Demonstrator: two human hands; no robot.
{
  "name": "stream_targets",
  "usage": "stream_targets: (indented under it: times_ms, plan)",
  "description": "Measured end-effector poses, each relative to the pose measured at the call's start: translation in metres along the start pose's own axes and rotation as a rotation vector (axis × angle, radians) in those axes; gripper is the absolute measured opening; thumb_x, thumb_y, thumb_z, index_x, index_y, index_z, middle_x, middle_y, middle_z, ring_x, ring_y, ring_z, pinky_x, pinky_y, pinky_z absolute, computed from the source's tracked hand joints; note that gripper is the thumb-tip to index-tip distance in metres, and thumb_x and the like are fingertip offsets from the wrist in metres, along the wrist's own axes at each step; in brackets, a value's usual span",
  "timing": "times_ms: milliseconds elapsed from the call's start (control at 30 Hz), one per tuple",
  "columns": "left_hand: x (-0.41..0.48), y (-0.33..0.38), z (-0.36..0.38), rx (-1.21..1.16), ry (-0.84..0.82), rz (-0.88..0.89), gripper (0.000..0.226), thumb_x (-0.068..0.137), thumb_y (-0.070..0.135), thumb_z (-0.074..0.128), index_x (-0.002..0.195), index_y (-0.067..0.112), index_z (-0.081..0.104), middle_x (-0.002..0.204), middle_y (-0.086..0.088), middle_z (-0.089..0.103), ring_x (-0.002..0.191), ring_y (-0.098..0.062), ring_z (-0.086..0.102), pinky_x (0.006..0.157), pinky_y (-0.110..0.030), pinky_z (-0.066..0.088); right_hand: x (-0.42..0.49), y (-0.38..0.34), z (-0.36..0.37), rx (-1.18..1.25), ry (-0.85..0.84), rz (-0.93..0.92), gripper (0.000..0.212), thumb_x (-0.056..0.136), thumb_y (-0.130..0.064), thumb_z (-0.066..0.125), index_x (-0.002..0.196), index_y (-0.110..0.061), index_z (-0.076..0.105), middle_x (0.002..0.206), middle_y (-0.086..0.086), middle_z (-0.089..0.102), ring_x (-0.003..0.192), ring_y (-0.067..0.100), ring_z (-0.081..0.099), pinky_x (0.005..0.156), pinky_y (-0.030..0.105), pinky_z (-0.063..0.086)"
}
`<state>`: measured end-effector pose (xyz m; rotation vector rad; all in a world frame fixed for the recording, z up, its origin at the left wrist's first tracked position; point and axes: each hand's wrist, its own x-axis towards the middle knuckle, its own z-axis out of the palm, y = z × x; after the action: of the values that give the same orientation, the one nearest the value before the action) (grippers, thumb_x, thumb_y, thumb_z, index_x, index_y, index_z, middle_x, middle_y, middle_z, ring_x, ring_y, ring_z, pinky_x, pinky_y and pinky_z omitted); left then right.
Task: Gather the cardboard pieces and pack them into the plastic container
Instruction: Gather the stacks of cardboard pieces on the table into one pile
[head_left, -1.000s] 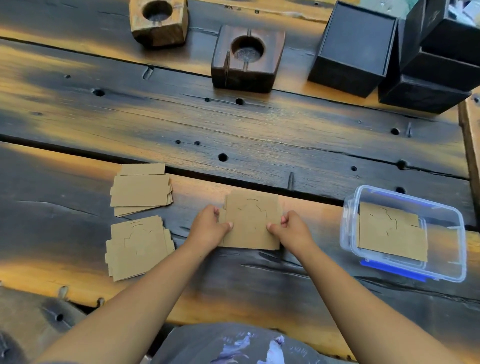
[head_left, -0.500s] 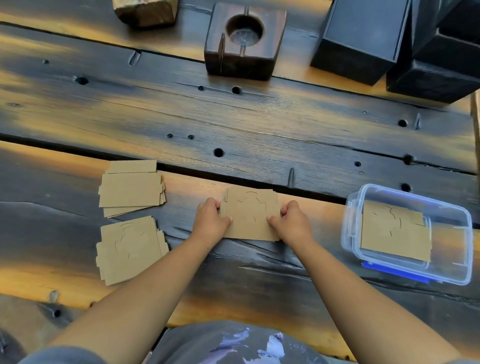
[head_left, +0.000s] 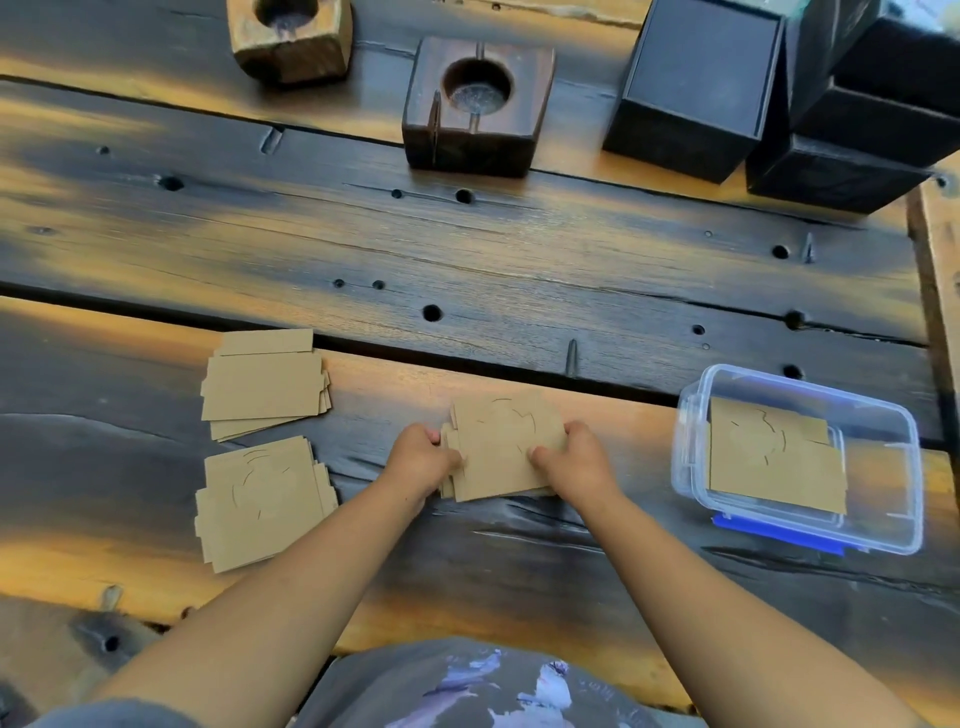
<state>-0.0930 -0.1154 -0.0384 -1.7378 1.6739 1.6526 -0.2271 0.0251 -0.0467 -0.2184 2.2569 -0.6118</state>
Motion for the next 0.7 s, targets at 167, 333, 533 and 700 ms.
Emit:
stream_targets:
  times_ms: [167,333,533,700]
  plan:
    - [-0.028,-0.028,-0.014,-0.121,0.057,0.006,0.024,0.081,0.004,0.072,0.080,0.017,0.052,0.087,-0.007,0.063,0.073,-0.016,0.059,0.057,-0.027,0.044,-0.028,0.006,0.006,-0.049,-0.034,-0.050,0.044,0.080,-0.031,0.070,0.115,-0.009,0.055,0.114,0.012,0.066,0.105,0.031,0.061,0.084,0.036,0.050]
    - [-0.067,-0.060,-0.040,-0.213,0.154,0.030,0.026,0.080,0.001,0.070,0.094,0.010,0.049,0.091,-0.012,0.063,0.077,-0.021,0.057,0.059,-0.029,0.041,-0.052,-0.006,0.031,-0.057,-0.139,-0.161,0.044,0.080,-0.029,0.069,0.116,-0.010,0.053,0.116,0.011,0.064,0.105,0.029,0.061,0.085,0.038,0.050]
    - [-0.098,-0.095,-0.099,-0.297,0.313,0.036,0.031,0.082,0.001,0.070,0.106,0.004,0.051,0.094,-0.011,0.061,0.086,-0.024,0.058,0.079,-0.037,0.050,-0.079,-0.054,0.078,-0.118,-0.239,-0.309,0.042,0.079,-0.032,0.068,0.113,-0.013,0.053,0.112,0.006,0.062,0.102,0.026,0.060,0.077,0.033,0.047]
    - [-0.089,-0.117,-0.156,-0.293,0.347,0.048,0.025,0.083,0.009,0.070,0.101,0.011,0.054,0.095,-0.008,0.062,0.088,-0.023,0.061,0.079,-0.037,0.051,-0.092,-0.090,0.114,-0.116,-0.270,-0.360,0.029,0.081,-0.033,0.065,0.102,-0.022,0.050,0.107,0.001,0.062,0.095,0.021,0.058,0.072,0.031,0.042]
